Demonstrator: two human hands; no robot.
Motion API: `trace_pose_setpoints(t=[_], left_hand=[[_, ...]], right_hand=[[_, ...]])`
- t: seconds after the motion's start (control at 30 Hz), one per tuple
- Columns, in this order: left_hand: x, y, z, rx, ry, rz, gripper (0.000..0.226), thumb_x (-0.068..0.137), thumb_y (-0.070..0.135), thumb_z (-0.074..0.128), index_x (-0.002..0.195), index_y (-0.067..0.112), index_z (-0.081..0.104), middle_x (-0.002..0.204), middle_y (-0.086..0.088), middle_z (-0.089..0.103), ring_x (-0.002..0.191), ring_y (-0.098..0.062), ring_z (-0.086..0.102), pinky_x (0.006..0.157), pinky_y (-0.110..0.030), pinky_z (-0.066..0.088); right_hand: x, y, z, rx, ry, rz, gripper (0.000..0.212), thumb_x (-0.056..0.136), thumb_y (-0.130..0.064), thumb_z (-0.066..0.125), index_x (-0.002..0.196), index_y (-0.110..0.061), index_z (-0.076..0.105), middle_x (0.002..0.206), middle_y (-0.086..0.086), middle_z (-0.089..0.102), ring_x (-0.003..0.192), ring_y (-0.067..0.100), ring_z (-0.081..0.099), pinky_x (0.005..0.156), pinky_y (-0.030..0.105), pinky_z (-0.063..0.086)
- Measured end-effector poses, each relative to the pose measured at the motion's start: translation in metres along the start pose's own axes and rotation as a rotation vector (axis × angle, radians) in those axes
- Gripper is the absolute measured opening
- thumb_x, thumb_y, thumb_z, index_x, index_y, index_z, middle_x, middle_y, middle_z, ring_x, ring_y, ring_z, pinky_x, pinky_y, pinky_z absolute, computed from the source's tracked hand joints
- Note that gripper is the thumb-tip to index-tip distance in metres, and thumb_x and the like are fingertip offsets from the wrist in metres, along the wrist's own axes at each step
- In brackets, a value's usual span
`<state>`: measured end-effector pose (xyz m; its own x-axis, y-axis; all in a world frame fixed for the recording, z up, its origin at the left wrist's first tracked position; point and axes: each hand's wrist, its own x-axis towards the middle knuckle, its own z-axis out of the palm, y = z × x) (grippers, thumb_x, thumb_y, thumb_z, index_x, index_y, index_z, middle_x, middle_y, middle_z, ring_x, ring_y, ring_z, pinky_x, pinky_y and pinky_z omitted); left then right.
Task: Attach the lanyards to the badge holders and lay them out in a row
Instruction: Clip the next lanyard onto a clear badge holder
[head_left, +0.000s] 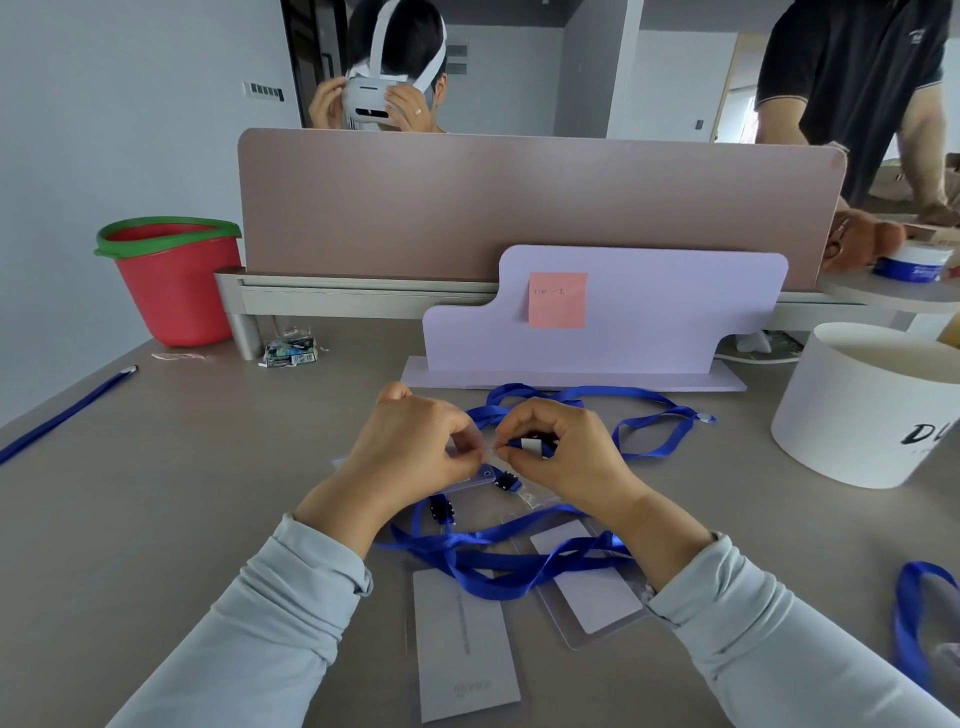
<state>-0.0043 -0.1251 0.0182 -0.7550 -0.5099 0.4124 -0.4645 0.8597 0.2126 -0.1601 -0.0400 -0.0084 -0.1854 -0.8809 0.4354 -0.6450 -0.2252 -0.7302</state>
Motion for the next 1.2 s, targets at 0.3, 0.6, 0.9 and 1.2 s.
trace_pose_setpoints(t=[0.3, 0.6, 0.9, 1.2], left_hand=[[0.0, 0.003, 0.003, -0.013, 0.039, 0.014, 0.01, 0.081, 0.036, 0.064, 0.081, 0.027, 0.07, 0.08, 0.013, 0.069, 0.072, -0.002, 0.057, 0.082, -0.023, 0.023], [0.0, 0.006, 0.004, -0.057, 0.049, -0.008, 0.008, 0.078, 0.032, 0.066, 0.077, 0.026, 0.07, 0.076, 0.012, 0.069, 0.071, -0.004, 0.06, 0.082, -0.023, 0.024], [0.001, 0.008, 0.002, -0.04, 0.042, -0.026, 0.012, 0.085, 0.032, 0.062, 0.091, 0.025, 0.069, 0.088, 0.011, 0.069, 0.071, -0.002, 0.052, 0.083, -0.02, 0.026], [0.011, 0.028, -0.009, -0.128, 0.104, -0.03, 0.013, 0.084, 0.034, 0.062, 0.089, 0.025, 0.07, 0.087, 0.013, 0.07, 0.067, 0.001, 0.055, 0.06, -0.007, 0.036]], right_hand=[[-0.001, -0.002, -0.001, 0.009, 0.004, 0.019, 0.023, 0.078, -0.005, 0.07, 0.083, -0.026, 0.061, 0.079, -0.013, 0.068, 0.076, -0.002, 0.064, 0.072, 0.007, 0.047], [-0.001, -0.003, -0.001, 0.002, 0.017, 0.033, 0.032, 0.078, -0.004, 0.07, 0.077, -0.033, 0.056, 0.079, -0.008, 0.068, 0.074, 0.0, 0.062, 0.073, 0.008, 0.047], [0.003, -0.003, -0.007, 0.031, 0.045, 0.058, 0.023, 0.079, -0.005, 0.07, 0.08, -0.025, 0.059, 0.078, -0.009, 0.069, 0.074, 0.0, 0.063, 0.074, 0.008, 0.048], [-0.007, -0.009, -0.059, -0.261, -0.014, 0.113, 0.021, 0.084, -0.011, 0.066, 0.103, -0.018, 0.066, 0.087, -0.012, 0.062, 0.075, -0.002, 0.058, 0.069, 0.006, 0.046]])
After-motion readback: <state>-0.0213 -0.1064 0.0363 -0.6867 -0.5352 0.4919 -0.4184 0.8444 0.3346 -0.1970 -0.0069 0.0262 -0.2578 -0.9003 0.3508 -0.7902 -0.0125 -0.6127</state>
